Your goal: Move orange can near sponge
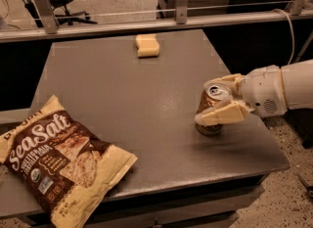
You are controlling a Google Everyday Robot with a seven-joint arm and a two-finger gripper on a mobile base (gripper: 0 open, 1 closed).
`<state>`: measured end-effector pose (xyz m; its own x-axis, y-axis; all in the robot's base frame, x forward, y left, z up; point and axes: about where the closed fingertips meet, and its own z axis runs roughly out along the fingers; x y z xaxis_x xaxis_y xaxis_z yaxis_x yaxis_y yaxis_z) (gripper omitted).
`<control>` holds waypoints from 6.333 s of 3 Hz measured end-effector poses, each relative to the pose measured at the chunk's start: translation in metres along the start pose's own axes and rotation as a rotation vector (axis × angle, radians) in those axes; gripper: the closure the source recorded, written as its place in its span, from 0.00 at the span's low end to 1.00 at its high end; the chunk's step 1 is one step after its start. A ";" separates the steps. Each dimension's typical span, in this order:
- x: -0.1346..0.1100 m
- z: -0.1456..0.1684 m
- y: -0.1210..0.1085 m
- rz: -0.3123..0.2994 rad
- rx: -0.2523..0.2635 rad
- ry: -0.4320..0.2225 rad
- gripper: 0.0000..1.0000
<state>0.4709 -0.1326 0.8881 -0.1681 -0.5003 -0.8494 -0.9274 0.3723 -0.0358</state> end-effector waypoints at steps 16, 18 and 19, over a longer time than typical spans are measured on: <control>-0.129 0.155 -0.287 -0.136 0.104 -0.246 0.00; -0.118 0.090 -0.282 -0.146 0.167 -0.254 0.00; -0.113 0.015 -0.269 -0.144 0.248 -0.346 0.00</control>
Offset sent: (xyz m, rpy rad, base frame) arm 0.0939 -0.0812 0.0808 -0.1043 -0.2542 -0.1978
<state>0.7440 -0.1641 0.9853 0.1176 -0.2860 -0.9510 -0.8181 0.5150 -0.2560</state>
